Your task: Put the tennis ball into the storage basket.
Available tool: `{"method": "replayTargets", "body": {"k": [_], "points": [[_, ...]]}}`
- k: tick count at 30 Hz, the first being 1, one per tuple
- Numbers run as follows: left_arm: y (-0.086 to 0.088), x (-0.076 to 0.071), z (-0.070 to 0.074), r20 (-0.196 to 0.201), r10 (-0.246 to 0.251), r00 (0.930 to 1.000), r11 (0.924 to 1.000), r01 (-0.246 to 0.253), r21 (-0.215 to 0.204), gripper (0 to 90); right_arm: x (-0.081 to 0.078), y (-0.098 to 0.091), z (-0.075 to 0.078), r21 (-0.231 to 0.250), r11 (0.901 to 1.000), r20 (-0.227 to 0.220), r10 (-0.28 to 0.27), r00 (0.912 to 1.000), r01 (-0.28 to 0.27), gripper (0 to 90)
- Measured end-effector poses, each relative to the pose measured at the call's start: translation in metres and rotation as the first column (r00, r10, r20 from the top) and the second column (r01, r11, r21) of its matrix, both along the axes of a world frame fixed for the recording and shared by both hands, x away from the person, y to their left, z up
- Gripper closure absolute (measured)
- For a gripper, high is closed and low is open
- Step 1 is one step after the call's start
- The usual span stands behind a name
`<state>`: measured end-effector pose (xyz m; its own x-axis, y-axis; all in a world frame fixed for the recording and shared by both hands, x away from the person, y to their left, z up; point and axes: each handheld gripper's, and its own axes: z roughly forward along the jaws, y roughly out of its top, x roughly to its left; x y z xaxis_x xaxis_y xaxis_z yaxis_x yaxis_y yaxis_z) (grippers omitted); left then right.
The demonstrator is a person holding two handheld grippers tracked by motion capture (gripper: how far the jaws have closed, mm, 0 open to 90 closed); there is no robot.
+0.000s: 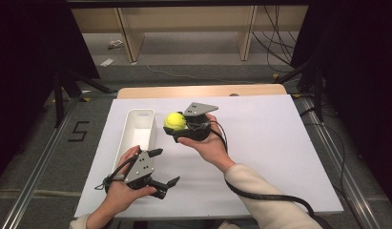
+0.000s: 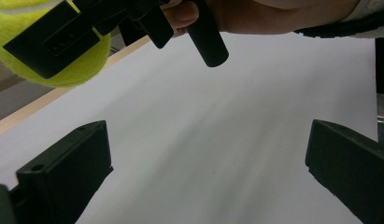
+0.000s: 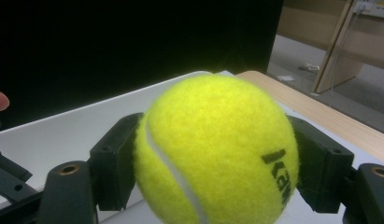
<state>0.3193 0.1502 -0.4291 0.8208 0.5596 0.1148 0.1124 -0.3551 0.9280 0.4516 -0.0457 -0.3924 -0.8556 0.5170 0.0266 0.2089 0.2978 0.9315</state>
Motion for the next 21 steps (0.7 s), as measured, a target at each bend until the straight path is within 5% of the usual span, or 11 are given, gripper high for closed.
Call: {"method": "replayTargets", "body": {"k": [21], "points": [[0.0, 0.0001, -0.0004, -0.002, 0.0, 1.0, 1.0, 0.0, 0.004, 0.0, -0.0007, 0.0086, -0.0009, 0.001, 0.9999, 0.003, 0.016, 0.9999, -0.016, 26.7]]}}
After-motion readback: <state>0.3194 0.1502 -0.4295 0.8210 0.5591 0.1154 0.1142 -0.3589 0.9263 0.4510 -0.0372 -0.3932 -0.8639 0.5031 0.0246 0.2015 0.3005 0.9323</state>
